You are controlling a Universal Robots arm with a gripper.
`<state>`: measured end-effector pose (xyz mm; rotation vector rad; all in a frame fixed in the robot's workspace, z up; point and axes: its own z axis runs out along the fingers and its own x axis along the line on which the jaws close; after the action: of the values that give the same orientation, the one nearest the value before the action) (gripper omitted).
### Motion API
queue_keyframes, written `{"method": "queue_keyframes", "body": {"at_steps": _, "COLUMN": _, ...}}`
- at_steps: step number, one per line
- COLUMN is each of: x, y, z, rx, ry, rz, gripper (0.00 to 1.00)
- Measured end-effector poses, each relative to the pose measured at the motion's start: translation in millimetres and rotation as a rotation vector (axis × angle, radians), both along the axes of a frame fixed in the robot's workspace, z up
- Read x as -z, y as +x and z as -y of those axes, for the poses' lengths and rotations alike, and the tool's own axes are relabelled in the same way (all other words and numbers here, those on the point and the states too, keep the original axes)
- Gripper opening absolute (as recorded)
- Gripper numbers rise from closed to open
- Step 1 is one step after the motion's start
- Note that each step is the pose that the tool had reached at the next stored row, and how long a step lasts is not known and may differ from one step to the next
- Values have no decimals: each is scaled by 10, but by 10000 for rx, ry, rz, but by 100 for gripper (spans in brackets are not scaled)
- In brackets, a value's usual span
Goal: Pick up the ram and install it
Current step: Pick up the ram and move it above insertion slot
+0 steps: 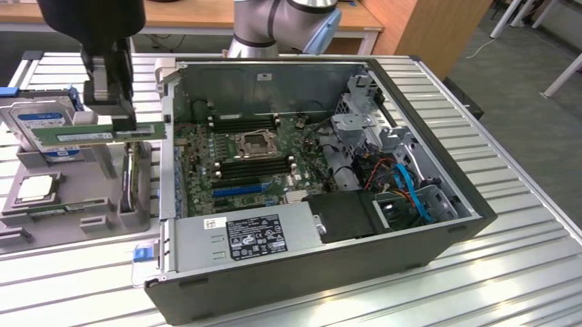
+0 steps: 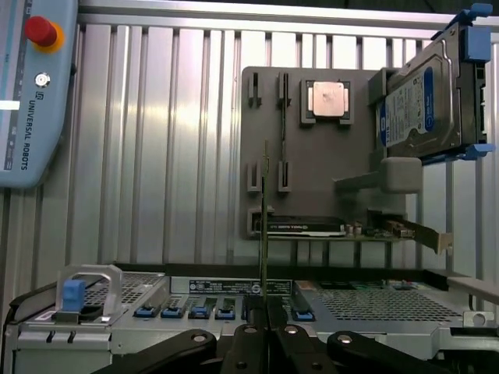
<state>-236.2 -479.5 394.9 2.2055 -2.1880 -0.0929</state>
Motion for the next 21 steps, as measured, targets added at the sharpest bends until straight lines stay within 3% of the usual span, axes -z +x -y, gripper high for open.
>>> {"method": "queue_keyframes", "body": {"at_steps": 21, "x": 0, "y": 485, "z": 1, "rx": 0, "ry": 0, "rz": -175, "gripper": 12}}
